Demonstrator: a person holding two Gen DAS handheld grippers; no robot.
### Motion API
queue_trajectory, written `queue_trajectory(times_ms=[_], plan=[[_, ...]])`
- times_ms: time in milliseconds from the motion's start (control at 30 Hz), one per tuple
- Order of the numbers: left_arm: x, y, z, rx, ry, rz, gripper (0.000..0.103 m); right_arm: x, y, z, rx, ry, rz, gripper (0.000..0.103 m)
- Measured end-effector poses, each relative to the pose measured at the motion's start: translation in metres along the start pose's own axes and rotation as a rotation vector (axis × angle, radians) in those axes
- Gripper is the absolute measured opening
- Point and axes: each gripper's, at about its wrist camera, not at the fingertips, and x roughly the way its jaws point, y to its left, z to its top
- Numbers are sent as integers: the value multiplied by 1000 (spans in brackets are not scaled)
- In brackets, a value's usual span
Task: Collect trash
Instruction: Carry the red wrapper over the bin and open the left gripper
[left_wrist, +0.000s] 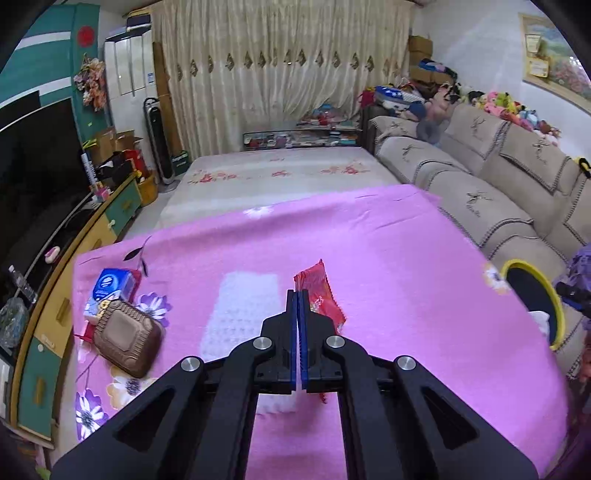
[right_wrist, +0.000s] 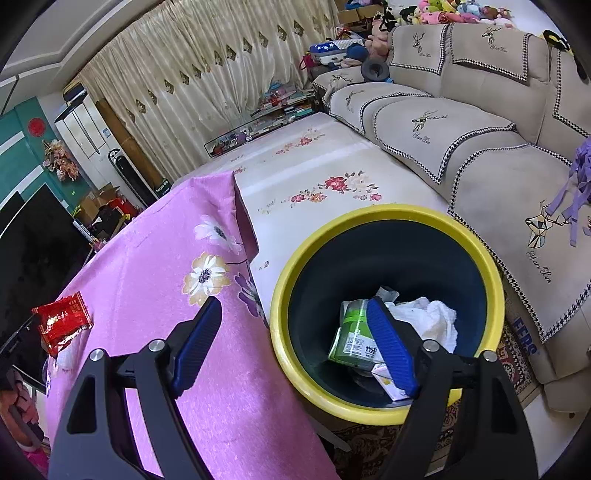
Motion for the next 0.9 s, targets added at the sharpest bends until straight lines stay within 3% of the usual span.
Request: queue_trajectory(times_ms=[167,367,567,900], plan=[[-19,-47,-2,52,-15,-66,2,-10,-7,2,8,-23,6,76],[-29,-136,-7,114,-40,-177,2,-26,-13,3,-10,-50,-4,76],[-25,-223,-7,191,-42,-283,2,-50,-28,5,-26,-98,-53,76],[-2,-363,-2,324,-20,-371,2,-89,-84,4,3,-148,-136,76]])
